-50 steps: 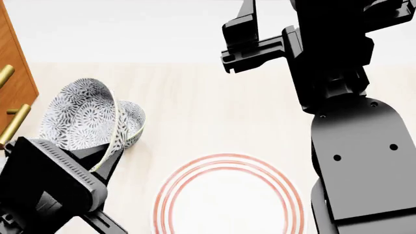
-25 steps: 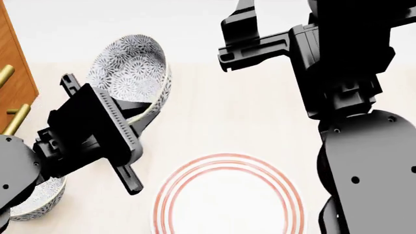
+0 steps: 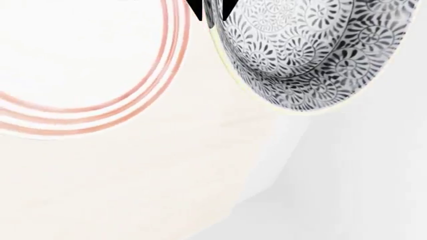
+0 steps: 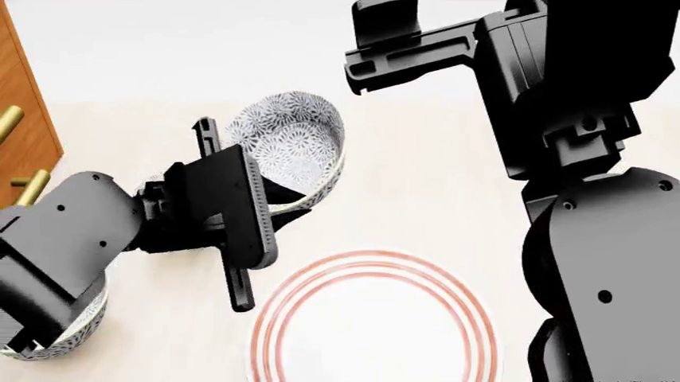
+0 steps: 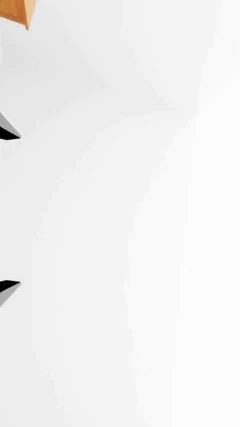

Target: Put the bowl at the front on the plate.

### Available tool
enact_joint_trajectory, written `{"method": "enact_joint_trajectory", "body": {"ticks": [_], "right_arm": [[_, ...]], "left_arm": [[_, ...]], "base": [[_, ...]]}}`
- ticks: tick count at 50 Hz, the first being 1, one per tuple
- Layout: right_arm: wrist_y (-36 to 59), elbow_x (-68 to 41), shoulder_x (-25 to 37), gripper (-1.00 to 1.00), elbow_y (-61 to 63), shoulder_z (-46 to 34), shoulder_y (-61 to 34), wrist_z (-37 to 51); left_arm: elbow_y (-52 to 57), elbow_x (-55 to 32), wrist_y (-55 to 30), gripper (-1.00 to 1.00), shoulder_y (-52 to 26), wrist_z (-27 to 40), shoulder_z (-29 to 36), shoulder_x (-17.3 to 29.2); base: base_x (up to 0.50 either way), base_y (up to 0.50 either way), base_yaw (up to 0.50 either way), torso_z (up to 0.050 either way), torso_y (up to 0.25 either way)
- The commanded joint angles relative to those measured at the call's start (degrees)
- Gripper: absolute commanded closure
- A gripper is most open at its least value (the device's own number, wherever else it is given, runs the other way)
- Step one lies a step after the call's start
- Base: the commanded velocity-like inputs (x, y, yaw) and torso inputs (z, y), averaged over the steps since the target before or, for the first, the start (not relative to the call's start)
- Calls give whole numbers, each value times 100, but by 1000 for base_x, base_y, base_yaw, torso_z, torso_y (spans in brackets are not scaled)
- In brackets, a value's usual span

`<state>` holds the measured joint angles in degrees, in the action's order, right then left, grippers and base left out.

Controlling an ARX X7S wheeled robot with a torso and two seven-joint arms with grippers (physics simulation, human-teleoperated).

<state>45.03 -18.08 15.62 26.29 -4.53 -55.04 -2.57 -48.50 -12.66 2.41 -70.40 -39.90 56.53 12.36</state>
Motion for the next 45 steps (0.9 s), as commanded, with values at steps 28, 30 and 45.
{"method": "enact_joint_trajectory", "body": {"ticks": [28, 30, 45], "right_arm": [[-361, -13, 49, -100, -455, -231, 61, -131], [-392, 7, 53, -100, -476, -237, 66, -116], [-578, 43, 67, -100, -668, -276, 118, -111]], "left_arm": [[-2560, -2095, 884, 100, -488, -1473, 2293, -1235], [-2576, -2181, 867, 100, -479, -1516, 2311, -1235], [-2371, -2558, 1575, 100, -348, -1719, 2484, -1236]], "base": [[0, 0, 0, 0, 0], [0, 0, 0, 0, 0], [0, 0, 0, 0, 1]]}}
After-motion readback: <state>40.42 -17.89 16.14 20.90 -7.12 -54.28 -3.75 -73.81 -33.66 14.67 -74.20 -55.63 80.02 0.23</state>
